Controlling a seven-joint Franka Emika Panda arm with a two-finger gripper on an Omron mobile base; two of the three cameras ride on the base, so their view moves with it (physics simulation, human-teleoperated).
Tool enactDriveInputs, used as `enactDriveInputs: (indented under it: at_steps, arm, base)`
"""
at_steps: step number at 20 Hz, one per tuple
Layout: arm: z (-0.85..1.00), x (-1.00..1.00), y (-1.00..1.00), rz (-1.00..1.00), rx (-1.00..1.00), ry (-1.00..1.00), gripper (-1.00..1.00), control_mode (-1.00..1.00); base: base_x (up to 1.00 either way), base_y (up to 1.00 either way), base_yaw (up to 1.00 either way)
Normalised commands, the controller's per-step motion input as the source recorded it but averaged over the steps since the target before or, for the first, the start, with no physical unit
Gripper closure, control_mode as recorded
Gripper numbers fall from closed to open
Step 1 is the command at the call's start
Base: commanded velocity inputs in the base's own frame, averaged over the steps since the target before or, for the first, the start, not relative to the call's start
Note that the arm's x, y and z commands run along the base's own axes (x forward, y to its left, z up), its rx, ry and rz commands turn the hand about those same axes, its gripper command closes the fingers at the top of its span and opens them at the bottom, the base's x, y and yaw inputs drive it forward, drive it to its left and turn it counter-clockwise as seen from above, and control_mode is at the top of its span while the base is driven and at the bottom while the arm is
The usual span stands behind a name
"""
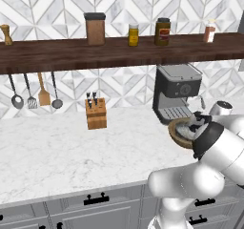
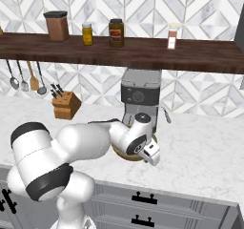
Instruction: Pick up the bowls on the counter and stack them on top of one another in the open cabinet. Place the smaller bowl on top of the larger bowl.
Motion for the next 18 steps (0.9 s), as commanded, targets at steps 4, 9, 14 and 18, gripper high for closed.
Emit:
enactDriveInputs:
  at_steps: [4, 9, 14, 18]
  arm:
    - [-0.01, 0.08, 0.02, -0.04, 0.00, -0.01, 1.00, -1.00]
    - [0.51, -0.17, 0.03, -0.06, 0.00, 0.00, 1.00, -1.00]
    - [0.99, -0.76, -0.04, -0.09, 0.00, -0.06, 1.00, -1.00]
    - [1.00, -0.93, -0.19, -0.12, 0.00, -0.17, 1.00, -1.00]
  base:
    - [0.00, 0.00, 0.00]
    - [0.00, 0.00, 0.00]
    - [0.00, 0.00, 0.00]
    - [0.00, 0.00, 0.00]
